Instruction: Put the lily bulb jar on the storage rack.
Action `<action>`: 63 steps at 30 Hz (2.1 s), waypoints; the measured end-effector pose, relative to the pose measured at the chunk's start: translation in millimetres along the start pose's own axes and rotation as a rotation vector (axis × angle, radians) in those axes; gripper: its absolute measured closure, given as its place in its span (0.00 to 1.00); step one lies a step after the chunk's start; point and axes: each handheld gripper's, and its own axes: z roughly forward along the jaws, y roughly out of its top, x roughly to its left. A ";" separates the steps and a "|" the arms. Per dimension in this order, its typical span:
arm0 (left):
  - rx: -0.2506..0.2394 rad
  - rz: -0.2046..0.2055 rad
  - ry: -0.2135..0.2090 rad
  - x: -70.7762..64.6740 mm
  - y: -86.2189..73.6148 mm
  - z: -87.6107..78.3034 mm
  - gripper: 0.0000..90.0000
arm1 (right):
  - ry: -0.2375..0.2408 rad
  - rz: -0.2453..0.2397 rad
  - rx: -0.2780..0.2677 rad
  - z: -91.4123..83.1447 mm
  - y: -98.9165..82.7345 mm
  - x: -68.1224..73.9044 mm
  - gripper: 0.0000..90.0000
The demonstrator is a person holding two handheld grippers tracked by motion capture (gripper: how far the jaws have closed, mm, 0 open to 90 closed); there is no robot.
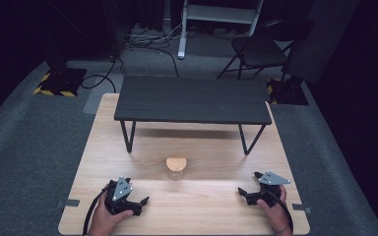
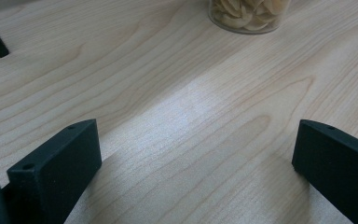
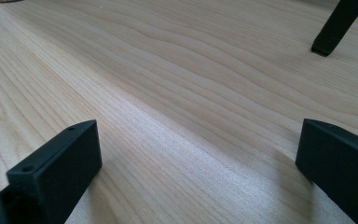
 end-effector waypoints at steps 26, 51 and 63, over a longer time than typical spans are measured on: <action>-0.029 0.040 -0.062 7.5 42.0 14.5 0.01 | 0.000 0.000 0.000 -0.1 0.0 0.1 0.00; 0.004 0.157 -0.185 8.2 125.6 86.5 0.01 | -0.003 0.002 0.001 -0.5 -0.1 0.6 0.00; 0.004 0.212 -0.201 4.8 126.6 101.3 0.25 | -0.004 0.003 0.001 -0.7 -0.2 0.9 0.00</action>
